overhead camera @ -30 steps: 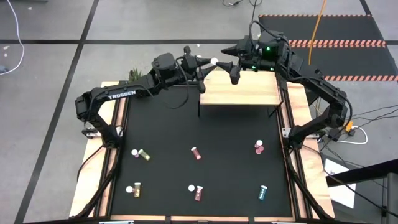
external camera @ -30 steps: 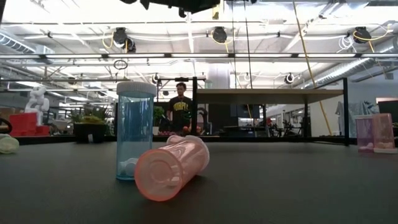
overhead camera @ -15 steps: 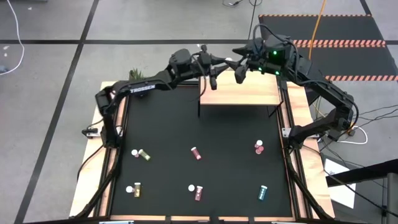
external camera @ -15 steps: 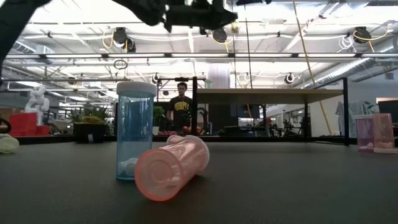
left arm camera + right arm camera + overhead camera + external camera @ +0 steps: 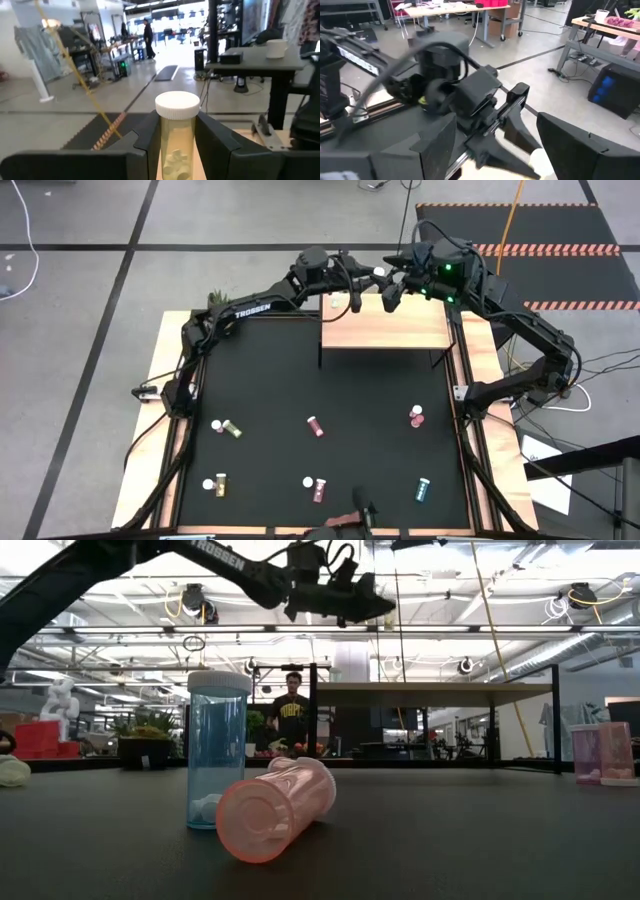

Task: Pick and place medicine bottles onto shelf by color
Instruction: Put the top yellow pill bottle on the shelf

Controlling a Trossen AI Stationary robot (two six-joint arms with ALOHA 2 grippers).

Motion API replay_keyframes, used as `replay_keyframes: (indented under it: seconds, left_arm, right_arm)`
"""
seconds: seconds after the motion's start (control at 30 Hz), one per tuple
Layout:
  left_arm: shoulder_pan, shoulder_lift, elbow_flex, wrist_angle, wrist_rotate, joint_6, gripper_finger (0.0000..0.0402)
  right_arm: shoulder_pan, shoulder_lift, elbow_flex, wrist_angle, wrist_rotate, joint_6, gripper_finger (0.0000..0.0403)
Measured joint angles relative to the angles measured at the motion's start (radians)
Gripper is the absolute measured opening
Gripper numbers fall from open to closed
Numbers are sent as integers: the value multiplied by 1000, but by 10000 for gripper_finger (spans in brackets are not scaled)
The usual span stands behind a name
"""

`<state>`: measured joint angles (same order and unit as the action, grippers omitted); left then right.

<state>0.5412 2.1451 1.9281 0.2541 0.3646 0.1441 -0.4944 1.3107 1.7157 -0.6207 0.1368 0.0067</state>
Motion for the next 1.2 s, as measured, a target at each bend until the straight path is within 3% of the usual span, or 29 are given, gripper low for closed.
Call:
replay_keyframes:
  seconds: [0.47,0.9,1.1,1.2]
  left_arm:
    - [31,30,-5,-102,39,19,108]
    - [87,29,-16,-150,138,-116,108]
    - [32,16,-28,-144,58,-98,108]
    - [-5,16,-27,-131,-50,-121,108]
  right_arm:
    - [-22,-3,0,-60,-2,8,271]
    - [-22,-19,-49,-84,-2,2,271]
    - [-25,-124,-191,-74,-4,25,271]
    - [-30,-216,-267,-56,-31,17,271]
